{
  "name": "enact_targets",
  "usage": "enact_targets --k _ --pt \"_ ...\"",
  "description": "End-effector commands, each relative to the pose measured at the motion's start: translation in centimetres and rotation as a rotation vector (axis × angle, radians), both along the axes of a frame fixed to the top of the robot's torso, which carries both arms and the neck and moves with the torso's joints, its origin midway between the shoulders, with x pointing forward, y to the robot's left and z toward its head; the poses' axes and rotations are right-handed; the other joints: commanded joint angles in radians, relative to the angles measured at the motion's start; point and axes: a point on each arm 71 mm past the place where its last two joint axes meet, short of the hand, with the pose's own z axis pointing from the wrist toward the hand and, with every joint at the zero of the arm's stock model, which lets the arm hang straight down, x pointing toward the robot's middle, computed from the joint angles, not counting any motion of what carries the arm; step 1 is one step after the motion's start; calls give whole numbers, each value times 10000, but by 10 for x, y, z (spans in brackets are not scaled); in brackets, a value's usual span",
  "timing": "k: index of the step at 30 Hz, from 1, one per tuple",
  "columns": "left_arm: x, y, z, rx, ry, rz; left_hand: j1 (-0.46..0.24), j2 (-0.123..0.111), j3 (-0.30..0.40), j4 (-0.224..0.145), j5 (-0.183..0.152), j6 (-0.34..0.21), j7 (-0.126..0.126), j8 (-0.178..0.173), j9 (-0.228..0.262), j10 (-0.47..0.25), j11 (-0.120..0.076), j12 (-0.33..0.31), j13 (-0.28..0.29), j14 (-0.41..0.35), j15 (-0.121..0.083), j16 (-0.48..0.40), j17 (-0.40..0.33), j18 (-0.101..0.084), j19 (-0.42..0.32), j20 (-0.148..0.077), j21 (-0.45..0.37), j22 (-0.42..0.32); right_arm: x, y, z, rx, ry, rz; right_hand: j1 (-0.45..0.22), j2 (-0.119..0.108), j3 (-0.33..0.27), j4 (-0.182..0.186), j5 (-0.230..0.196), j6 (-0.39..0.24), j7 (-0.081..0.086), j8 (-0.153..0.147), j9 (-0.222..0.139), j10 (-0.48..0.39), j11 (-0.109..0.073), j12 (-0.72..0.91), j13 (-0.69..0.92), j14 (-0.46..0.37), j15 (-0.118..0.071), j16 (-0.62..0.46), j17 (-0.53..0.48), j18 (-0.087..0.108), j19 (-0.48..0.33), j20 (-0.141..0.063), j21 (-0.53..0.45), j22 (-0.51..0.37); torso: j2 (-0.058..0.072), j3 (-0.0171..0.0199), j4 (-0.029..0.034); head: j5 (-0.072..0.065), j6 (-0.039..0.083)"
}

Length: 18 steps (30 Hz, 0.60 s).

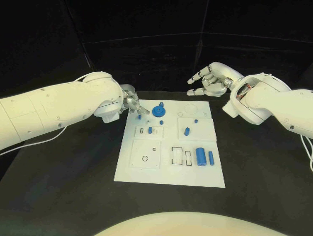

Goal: Assemble the parts on the task board

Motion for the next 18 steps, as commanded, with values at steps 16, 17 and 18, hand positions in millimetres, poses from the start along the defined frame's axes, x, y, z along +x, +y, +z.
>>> enact_targets --k 16,17,18 --pt "37 6 -11 1103 673 -8 243 194 -317 112 -2 2 40 -169 -239 -149 56 -85 -110 1009 124 -44 2446 89 -62 57 -26 5 1 4 2 47 -90 85 -68 57 -87 26 40 30 2 40 9 -46 -35 -28 -2 645 -40 -50 941 127 -38 -37 -48 -1 74 -35 -35 66 80" --pt "38 6 -12 1175 662 -10 236 202 -346 131 -4 12 40 -174 -254 -149 56 -83 -114 1010 126 -42 2449 88 -57 59 -21 13 1 4 2 47 -90 89 -68 57 -87 26 40 30 2 40 9 -46 -35 -28 -2 645 -40 -50 941 127 -38 -37 -48 -1 68 -32 -31 64 69" --pt "39 6 -12 1266 641 -7 227 213 -382 154 -5 23 40 -180 -271 -148 56 -80 -117 1011 127 -40 2453 87 -53 61 -17 20 1 5 2 48 -89 95 -68 57 -87 26 40 30 2 40 9 -46 -35 -28 -2 645 -40 -50 941 127 -38 -37 -48 -1 68 -32 -31 64 69"
